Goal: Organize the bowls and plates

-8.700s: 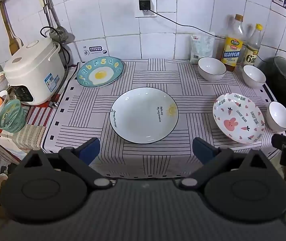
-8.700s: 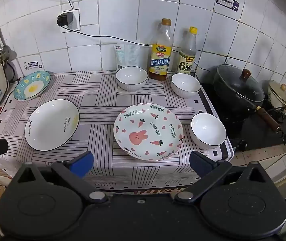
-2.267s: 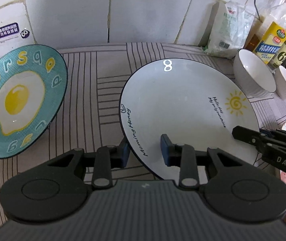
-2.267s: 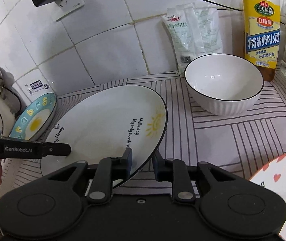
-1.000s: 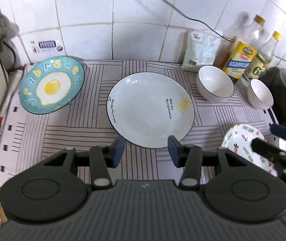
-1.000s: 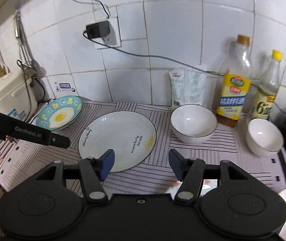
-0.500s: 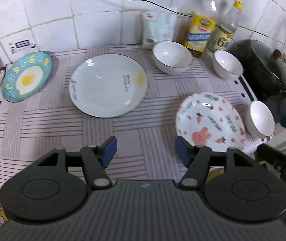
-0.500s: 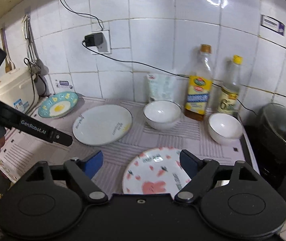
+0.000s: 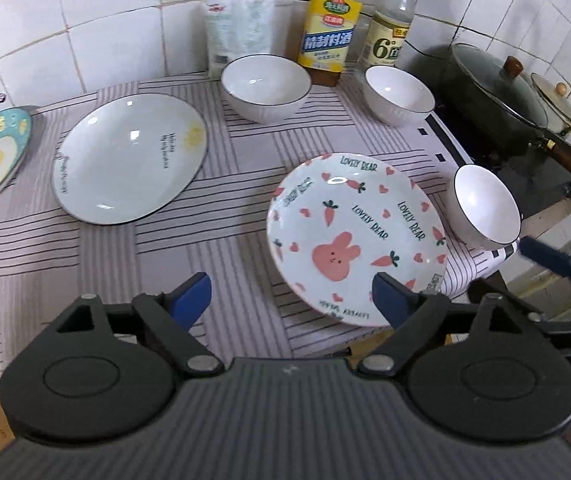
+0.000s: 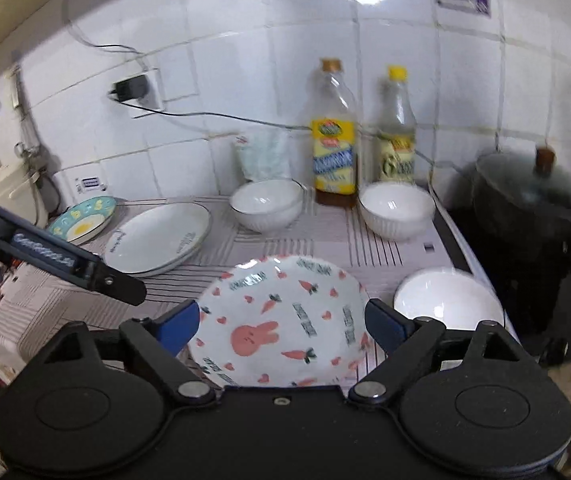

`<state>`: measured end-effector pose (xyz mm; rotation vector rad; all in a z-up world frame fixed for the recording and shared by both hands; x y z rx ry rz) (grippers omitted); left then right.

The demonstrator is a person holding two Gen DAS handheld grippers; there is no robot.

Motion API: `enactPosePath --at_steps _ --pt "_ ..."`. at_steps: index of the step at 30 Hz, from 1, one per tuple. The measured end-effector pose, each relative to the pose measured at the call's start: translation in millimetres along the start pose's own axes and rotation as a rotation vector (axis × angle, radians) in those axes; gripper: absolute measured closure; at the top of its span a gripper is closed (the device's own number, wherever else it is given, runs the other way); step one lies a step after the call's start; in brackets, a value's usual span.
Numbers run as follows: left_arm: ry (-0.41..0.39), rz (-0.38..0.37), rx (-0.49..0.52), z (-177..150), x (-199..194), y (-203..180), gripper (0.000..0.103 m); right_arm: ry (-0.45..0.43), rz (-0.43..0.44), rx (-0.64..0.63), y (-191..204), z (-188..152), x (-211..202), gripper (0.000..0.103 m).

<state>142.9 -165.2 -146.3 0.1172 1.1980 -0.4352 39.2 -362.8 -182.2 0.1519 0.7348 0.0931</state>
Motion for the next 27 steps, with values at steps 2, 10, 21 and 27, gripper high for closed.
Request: enactPosePath --at_steps 2,10,21,27 --pt "-0.004 0.006 0.003 1.1 10.6 -2.4 0.013 0.016 0.01 0.038 -10.1 -8.0 13.5 0.011" --pt "-0.014 -0.054 -0.052 5.9 34.1 0.1 0.012 0.07 0.067 0.141 -34.2 -33.4 64.4 0.016" --pt "-0.024 0.003 0.051 14.4 98.5 -5.8 0.027 0.081 0.071 0.25 -48.8 -43.4 102.4 0.042" --pt "0.021 -0.007 0.029 19.3 119.4 2.6 0.051 0.043 0.096 0.318 -58.6 -41.1 108.2 0.054"
Point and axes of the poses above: each gripper's, at about its wrist camera, not at the fingertips, and x roughly the way its jaws point, y to its left, z to its top, the point moved 4 cm from there along x, roughly the way its jaws point, and after that the axes turned 12 degrees about y, right-handed, at the moved point
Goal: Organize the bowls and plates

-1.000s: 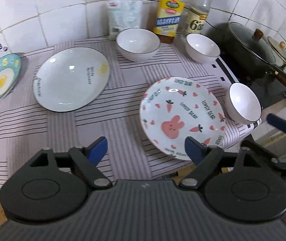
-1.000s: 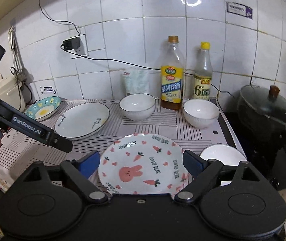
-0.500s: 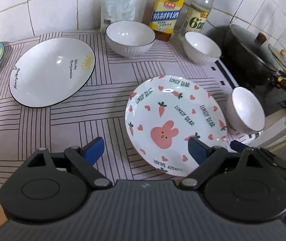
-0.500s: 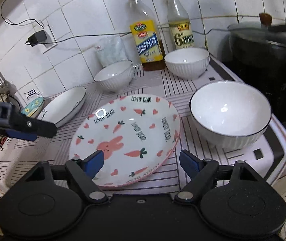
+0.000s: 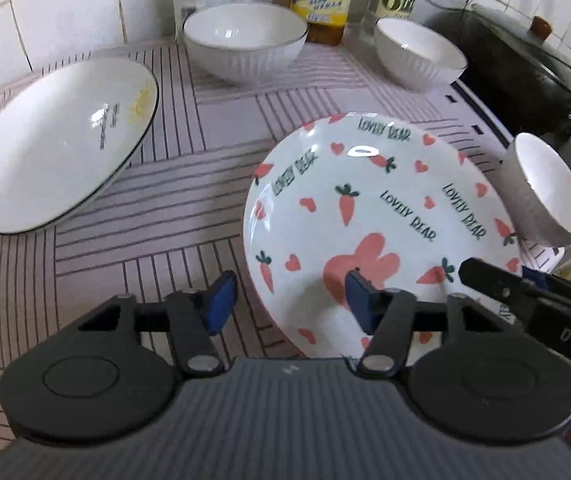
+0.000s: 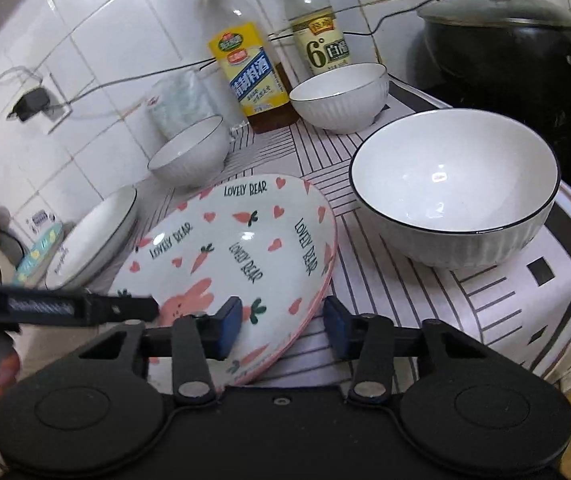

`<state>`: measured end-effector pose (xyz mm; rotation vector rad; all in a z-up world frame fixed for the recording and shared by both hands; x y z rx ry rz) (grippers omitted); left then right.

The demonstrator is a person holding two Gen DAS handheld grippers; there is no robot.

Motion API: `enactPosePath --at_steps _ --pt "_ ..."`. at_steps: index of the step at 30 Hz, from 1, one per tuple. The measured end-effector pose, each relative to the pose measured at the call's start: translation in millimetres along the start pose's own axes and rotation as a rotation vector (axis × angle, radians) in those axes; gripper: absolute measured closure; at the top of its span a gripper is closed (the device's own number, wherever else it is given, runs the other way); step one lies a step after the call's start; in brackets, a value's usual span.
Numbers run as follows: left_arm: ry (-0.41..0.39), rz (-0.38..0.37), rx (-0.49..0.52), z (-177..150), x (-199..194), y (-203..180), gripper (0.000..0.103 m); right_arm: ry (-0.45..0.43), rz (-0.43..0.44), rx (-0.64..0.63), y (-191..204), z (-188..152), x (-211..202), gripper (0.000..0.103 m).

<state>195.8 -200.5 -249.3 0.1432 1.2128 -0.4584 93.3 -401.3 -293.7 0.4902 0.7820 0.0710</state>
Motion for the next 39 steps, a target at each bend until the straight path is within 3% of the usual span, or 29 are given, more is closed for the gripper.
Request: enactPosePath --at_steps 4,8,9,15,26,39 --pt "0.001 -0.023 -0.017 1.6 0.0 6.3 0.067 0.009 -0.018 -0.046 4.5 2.7 3.7 0.057" --pt "-0.006 -0.058 -0.046 3.5 0.8 13.4 0.075 0.004 -0.024 0.011 -7.0 4.7 3.8 0.082" --pt "-0.007 -0.062 -0.048 3.7 0.6 14.3 0.076 0.007 -0.005 0.034 -10.6 5.2 3.7 0.084" --pt "-0.001 -0.068 -0.064 5.3 1.3 13.8 0.076 -0.004 0.018 0.053 -14.1 3.2 7.6 0.084" --pt "0.045 -0.027 -0.066 4.8 -4.7 11.5 0.075 0.056 0.0 0.0 -4.2 11.2 7.3 0.083" --pt "0.004 -0.007 -0.059 -17.4 -46.9 24.2 0.076 0.073 0.056 -0.079 23.7 11.4 -7.2 0.082"
Point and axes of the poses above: each gripper's, at about its wrist camera, not at the fingertips, and x roughly the way its jaws point, y to its left, z to its top, the point moved 4 cm from there along x, roughly the way its jaws point, and after that the axes turned 12 degrees about y, right-handed, at the moved point
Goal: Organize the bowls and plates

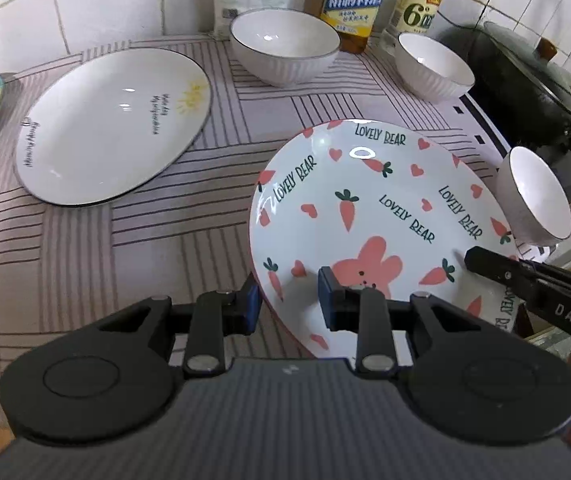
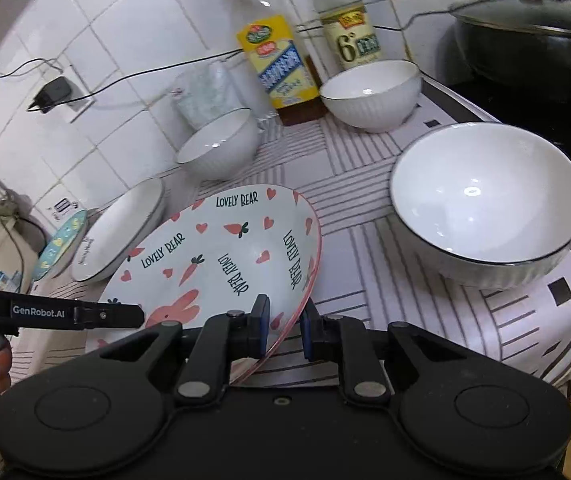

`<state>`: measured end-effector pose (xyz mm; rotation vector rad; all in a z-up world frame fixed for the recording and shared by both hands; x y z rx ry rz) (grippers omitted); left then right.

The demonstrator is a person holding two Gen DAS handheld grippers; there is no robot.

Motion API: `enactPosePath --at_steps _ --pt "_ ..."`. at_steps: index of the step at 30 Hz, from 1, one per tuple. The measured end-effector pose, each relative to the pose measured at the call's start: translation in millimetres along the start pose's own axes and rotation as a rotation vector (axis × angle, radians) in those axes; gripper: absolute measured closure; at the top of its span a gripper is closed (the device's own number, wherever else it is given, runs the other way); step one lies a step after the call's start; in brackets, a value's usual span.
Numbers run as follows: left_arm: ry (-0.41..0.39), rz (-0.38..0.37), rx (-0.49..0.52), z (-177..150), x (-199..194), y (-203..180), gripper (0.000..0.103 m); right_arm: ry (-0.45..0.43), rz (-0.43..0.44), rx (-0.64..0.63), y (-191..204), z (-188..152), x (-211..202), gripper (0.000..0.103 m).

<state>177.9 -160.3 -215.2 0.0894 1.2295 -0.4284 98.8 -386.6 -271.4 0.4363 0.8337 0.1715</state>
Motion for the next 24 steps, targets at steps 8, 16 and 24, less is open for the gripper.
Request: enactPosePath --at_steps 8,16,24 --pt "-0.087 0.04 -0.02 -13.9 -45.2 19.7 0.076 -0.018 0.053 -0.07 36.8 6.9 -13.9 0.082" --pt "-0.145 0.07 -0.061 -23.4 -90.1 42.3 0.075 -0.02 0.106 -0.149 79.9 20.3 -24.8 0.081" --pt "-0.203 0.087 -0.122 -19.8 -109.2 76.4 0.076 -0.02 0.141 -0.241 119.6 48.1 -17.1 0.081"
Point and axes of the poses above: each gripper's, at about its wrist camera, not at the fingertips, and x roughly the way its jaws point, y to its left, z to its top, the point moved 4 cm from there along x, roughly the way its jaws point, and after that the axes turned 12 degrees about y, right-handed, at the moved point
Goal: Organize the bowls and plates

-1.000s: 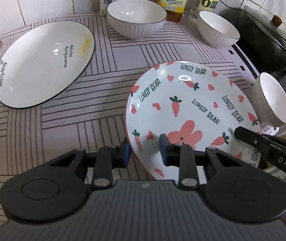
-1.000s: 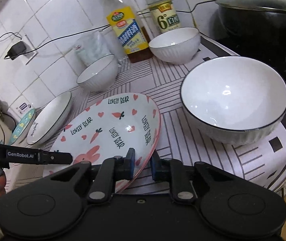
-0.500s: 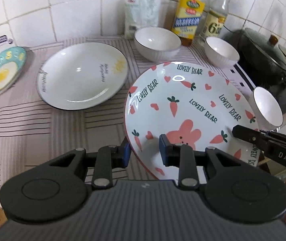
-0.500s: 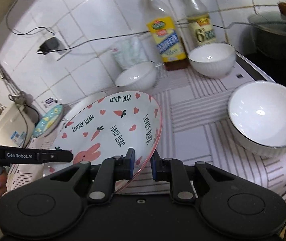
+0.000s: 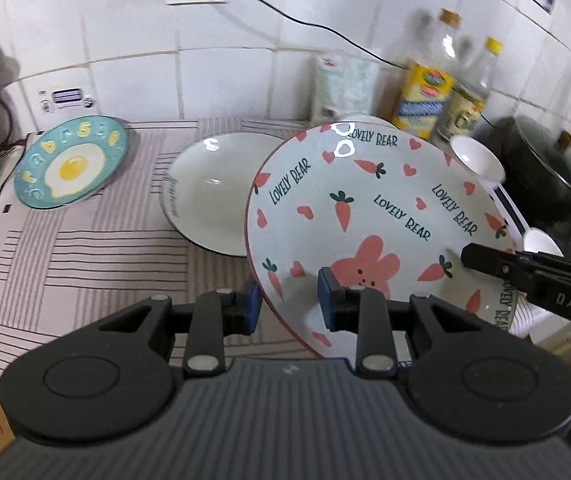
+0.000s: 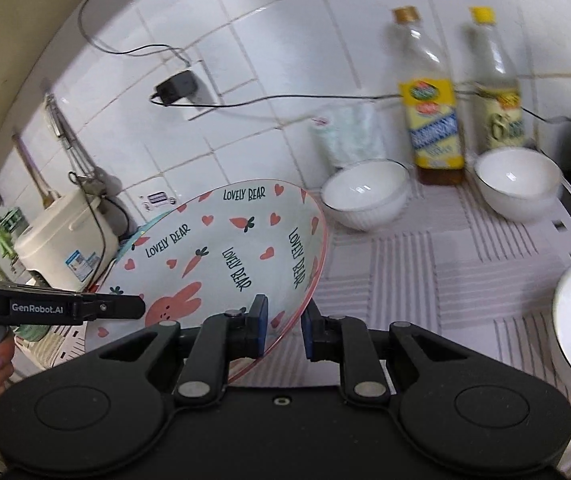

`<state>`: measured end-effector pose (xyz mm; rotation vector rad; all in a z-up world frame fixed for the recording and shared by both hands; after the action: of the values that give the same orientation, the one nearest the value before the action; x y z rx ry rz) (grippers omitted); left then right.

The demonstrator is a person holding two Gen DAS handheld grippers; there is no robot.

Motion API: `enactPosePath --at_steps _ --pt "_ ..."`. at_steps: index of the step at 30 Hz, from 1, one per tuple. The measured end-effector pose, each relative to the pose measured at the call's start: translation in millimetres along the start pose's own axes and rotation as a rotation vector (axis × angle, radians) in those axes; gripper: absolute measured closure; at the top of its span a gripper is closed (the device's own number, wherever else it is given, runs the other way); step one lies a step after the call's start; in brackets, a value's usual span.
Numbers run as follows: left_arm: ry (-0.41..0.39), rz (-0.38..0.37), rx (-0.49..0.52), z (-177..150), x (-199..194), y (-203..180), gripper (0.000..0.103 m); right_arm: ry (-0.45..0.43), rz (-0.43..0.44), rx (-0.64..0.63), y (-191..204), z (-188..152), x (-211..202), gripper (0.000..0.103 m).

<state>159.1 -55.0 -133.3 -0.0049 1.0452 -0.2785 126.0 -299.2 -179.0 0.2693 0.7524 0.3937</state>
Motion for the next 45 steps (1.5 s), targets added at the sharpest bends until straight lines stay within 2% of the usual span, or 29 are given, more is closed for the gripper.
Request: enactPosePath --at_steps 8,12,19,24,31,35,45 --pt "0.001 0.022 -0.085 16.2 11.2 46.6 0.076 0.049 0.028 -0.081 27.8 28.9 42.1 0.08" --pt "0.03 -0.006 -0.139 25.5 26.8 66.9 0.076 0.067 0.05 -0.075 32.4 40.5 64.7 0.08" --pt "0.102 -0.041 -0.204 34.6 60.0 86.0 0.076 0.15 0.059 -0.076 28.5 56.3 100.7 0.08" --pt "0.11 -0.002 -0.19 51.5 74.8 92.3 0.074 0.162 0.063 -0.065 25.0 63.8 121.6 0.08" --pt "0.161 0.021 -0.188 73.1 96.7 105.4 0.074 0.167 0.078 -0.004 17.0 70.8 155.8 0.08" --pt "0.182 0.041 -0.191 80.7 105.4 108.7 0.074 0.201 0.07 -0.02 14.6 75.6 171.1 0.08" --pt "0.228 0.024 -0.207 90.8 119.5 110.8 0.074 0.234 0.055 -0.004 6.2 83.3 183.7 0.08"
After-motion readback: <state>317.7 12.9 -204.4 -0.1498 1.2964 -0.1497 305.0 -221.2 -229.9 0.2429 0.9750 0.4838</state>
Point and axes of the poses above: each gripper's, at about its wrist camera, not at the fingertips, and x roughly the way its jaws point, y to its left, z to its top, the point moved 4 cm from there along x, roughly the way its jaws point, and after that the axes turned 12 degrees about y, right-handed, at the moved point
